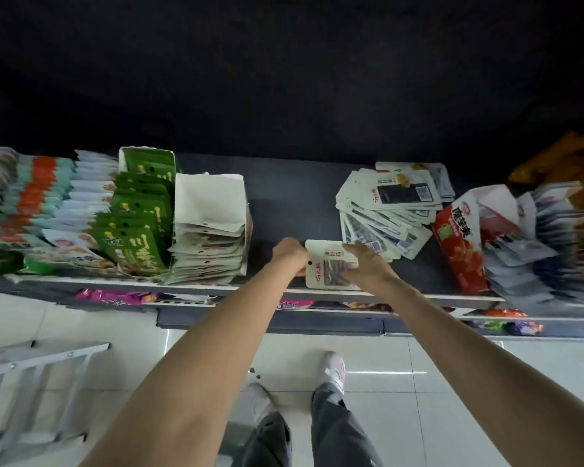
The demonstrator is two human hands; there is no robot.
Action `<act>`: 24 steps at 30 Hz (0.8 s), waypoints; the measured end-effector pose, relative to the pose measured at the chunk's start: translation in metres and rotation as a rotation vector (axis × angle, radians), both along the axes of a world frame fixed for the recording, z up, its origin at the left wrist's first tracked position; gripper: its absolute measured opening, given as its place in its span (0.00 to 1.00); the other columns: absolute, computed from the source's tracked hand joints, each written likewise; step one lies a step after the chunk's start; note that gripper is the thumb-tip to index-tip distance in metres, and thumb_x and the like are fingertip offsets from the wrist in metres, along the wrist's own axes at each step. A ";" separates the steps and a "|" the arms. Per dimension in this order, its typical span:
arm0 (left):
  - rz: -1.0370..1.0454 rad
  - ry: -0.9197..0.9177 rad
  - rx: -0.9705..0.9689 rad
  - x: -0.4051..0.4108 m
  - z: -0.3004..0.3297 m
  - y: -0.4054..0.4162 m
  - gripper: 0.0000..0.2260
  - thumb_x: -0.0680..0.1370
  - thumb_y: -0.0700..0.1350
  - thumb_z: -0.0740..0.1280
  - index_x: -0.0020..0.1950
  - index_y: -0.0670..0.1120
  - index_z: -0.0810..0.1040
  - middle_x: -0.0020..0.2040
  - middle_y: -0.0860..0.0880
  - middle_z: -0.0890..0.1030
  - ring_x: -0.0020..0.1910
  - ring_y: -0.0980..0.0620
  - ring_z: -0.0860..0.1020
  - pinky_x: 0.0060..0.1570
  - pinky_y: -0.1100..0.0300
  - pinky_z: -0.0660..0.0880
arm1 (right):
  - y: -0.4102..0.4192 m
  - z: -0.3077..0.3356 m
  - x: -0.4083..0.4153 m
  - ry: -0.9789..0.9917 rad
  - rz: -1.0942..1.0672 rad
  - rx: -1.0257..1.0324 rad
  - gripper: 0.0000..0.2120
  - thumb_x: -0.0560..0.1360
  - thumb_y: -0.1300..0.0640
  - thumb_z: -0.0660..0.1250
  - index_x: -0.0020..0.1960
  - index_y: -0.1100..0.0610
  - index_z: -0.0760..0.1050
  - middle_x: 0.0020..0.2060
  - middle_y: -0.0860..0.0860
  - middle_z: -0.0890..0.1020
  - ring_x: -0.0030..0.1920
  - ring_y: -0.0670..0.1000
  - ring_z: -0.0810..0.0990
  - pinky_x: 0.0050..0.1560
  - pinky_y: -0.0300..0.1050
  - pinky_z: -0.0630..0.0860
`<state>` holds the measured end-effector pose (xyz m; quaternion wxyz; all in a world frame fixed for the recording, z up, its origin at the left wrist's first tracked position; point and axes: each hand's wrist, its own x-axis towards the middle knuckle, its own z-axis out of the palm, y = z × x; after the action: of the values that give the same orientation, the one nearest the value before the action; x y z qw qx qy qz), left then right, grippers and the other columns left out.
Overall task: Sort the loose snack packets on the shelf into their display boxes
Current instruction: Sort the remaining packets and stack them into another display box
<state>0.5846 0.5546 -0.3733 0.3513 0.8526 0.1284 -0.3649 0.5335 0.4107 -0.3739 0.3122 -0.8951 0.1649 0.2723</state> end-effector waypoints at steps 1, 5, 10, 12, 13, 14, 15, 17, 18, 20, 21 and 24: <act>0.032 0.027 -0.012 0.001 -0.001 -0.004 0.10 0.79 0.41 0.63 0.56 0.36 0.75 0.56 0.40 0.80 0.50 0.44 0.82 0.37 0.60 0.81 | -0.003 0.001 -0.001 -0.003 -0.008 0.038 0.32 0.74 0.62 0.66 0.74 0.54 0.59 0.75 0.54 0.61 0.65 0.52 0.71 0.60 0.39 0.72; 0.124 -0.028 -0.140 0.012 0.008 -0.018 0.07 0.75 0.40 0.67 0.50 0.38 0.77 0.54 0.39 0.81 0.49 0.44 0.82 0.45 0.53 0.81 | -0.015 0.022 0.001 0.044 0.054 0.237 0.38 0.71 0.62 0.72 0.75 0.51 0.57 0.66 0.49 0.70 0.55 0.45 0.71 0.53 0.33 0.67; 0.185 -0.303 -0.336 0.025 0.070 -0.007 0.08 0.76 0.45 0.64 0.40 0.42 0.78 0.39 0.46 0.81 0.35 0.53 0.79 0.30 0.67 0.74 | -0.001 0.053 0.014 -0.322 0.208 0.052 0.26 0.75 0.55 0.67 0.71 0.47 0.64 0.53 0.50 0.79 0.51 0.51 0.78 0.51 0.42 0.73; 0.173 -0.507 -0.419 0.023 0.099 0.011 0.10 0.78 0.46 0.62 0.44 0.42 0.78 0.37 0.50 0.82 0.36 0.56 0.80 0.35 0.69 0.75 | 0.013 0.070 0.026 -0.452 0.053 0.002 0.09 0.78 0.57 0.62 0.56 0.58 0.75 0.39 0.52 0.78 0.40 0.52 0.75 0.35 0.39 0.68; 0.163 -0.636 -0.416 0.022 0.110 0.024 0.09 0.79 0.45 0.60 0.47 0.42 0.78 0.41 0.51 0.82 0.39 0.57 0.81 0.40 0.70 0.75 | 0.021 0.079 0.032 -0.496 -0.025 0.046 0.07 0.78 0.57 0.62 0.50 0.60 0.76 0.37 0.54 0.79 0.38 0.52 0.76 0.33 0.40 0.69; 0.139 -0.764 -0.365 0.023 0.118 0.039 0.08 0.79 0.44 0.60 0.51 0.43 0.77 0.45 0.52 0.81 0.43 0.57 0.79 0.43 0.73 0.73 | 0.029 0.086 0.038 -0.539 -0.087 0.129 0.09 0.78 0.57 0.63 0.51 0.62 0.77 0.39 0.56 0.81 0.39 0.52 0.78 0.35 0.42 0.75; 0.112 -0.877 -0.301 0.024 0.125 0.055 0.07 0.79 0.42 0.61 0.55 0.44 0.75 0.50 0.52 0.78 0.45 0.58 0.77 0.43 0.76 0.71 | 0.038 0.093 0.044 -0.585 -0.142 0.230 0.11 0.77 0.57 0.64 0.55 0.63 0.78 0.45 0.57 0.83 0.42 0.52 0.81 0.41 0.48 0.80; 0.066 -1.006 -0.225 0.026 0.131 0.088 0.11 0.78 0.41 0.63 0.60 0.45 0.73 0.54 0.52 0.72 0.46 0.59 0.75 0.43 0.78 0.70 | 0.063 0.111 0.052 -0.635 -0.157 0.363 0.14 0.77 0.57 0.65 0.60 0.61 0.77 0.52 0.54 0.83 0.50 0.51 0.82 0.51 0.55 0.80; 0.045 -1.031 -0.207 0.025 0.135 0.103 0.12 0.77 0.42 0.64 0.60 0.46 0.73 0.54 0.52 0.72 0.46 0.59 0.75 0.43 0.77 0.71 | 0.076 0.117 0.054 -0.652 -0.130 0.399 0.14 0.77 0.58 0.65 0.60 0.60 0.77 0.54 0.52 0.83 0.52 0.50 0.82 0.53 0.54 0.80; 0.024 -1.049 -0.184 0.022 0.138 0.132 0.09 0.77 0.44 0.65 0.56 0.45 0.75 0.52 0.52 0.76 0.46 0.59 0.76 0.42 0.75 0.73 | 0.102 0.125 0.058 -0.674 -0.061 0.443 0.13 0.77 0.58 0.65 0.61 0.59 0.77 0.55 0.49 0.82 0.54 0.47 0.80 0.56 0.48 0.79; 0.026 -1.050 -0.168 0.020 0.138 0.144 0.07 0.77 0.44 0.65 0.53 0.45 0.76 0.49 0.52 0.78 0.46 0.59 0.77 0.42 0.73 0.73 | 0.114 0.128 0.058 -0.684 -0.034 0.438 0.13 0.77 0.58 0.65 0.60 0.60 0.78 0.52 0.47 0.82 0.52 0.46 0.81 0.54 0.45 0.78; 0.023 -0.938 -0.080 0.014 0.128 0.174 0.05 0.76 0.43 0.67 0.49 0.43 0.78 0.46 0.50 0.81 0.45 0.56 0.79 0.44 0.71 0.73 | 0.138 0.117 0.060 -0.700 0.057 0.249 0.10 0.77 0.60 0.64 0.49 0.66 0.80 0.34 0.49 0.80 0.34 0.49 0.77 0.40 0.39 0.74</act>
<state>0.5987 0.7288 -0.2452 0.4082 0.9097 -0.0487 0.0590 0.5933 0.5490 -0.2571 0.4484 -0.8934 -0.0113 -0.0238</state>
